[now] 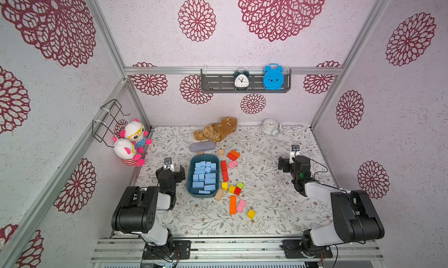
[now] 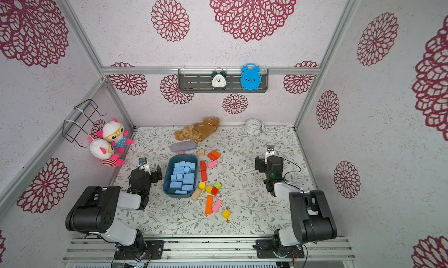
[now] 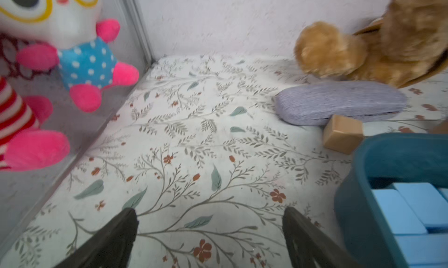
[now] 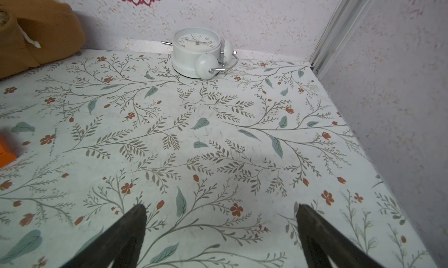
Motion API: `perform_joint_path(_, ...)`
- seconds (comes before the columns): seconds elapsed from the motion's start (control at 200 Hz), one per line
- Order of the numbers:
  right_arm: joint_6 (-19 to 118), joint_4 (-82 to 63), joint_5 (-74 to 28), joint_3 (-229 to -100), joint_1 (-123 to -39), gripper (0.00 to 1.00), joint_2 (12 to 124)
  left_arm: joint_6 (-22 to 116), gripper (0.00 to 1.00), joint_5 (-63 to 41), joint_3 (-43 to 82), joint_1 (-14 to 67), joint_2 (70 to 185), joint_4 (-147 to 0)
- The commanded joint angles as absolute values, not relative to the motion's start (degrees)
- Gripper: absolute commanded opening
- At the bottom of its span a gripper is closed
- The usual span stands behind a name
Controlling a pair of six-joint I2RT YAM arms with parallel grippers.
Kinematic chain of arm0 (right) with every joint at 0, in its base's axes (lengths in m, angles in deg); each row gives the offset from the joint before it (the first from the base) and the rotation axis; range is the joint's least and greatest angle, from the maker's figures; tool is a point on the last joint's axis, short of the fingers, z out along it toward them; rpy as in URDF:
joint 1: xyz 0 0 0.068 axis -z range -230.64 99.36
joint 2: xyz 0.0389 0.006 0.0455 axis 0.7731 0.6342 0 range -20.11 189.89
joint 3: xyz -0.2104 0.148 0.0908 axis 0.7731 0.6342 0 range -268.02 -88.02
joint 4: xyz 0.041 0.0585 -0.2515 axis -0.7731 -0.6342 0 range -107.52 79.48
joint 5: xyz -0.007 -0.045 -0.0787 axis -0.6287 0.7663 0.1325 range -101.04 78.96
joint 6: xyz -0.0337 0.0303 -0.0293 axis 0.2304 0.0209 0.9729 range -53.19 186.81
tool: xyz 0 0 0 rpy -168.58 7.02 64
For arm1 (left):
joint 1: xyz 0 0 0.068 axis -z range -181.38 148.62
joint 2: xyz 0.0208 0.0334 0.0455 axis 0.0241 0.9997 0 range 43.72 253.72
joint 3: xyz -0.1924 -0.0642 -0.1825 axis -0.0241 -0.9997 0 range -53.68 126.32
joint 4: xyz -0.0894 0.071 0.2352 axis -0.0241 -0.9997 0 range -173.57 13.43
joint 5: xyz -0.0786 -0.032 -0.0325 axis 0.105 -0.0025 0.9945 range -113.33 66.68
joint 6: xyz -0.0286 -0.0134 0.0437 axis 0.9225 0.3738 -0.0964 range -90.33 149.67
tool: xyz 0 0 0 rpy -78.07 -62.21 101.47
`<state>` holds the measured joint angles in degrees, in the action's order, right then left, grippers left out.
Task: Pick out the blue building blocks
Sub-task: Reset both arms
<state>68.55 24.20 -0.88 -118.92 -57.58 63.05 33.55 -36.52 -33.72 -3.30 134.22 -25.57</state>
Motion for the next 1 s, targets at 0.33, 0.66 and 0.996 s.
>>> perform_joint_path(0.33,66.5,57.2,-6.7,-102.6,-50.7,0.99,67.5,37.4,0.97,-40.2,-29.6,-6.8,132.5,-26.4)
perform_joint_path(0.66,65.7,56.5,-5.3,-103.1,-50.5,0.99,67.5,37.4,0.97,-39.9,-29.6,-6.9,132.5,-26.3)
perform_joint_path(0.996,65.7,56.8,-5.3,-103.1,-50.5,0.99,67.6,37.7,0.97,-39.1,-29.7,-7.4,132.5,-26.3)
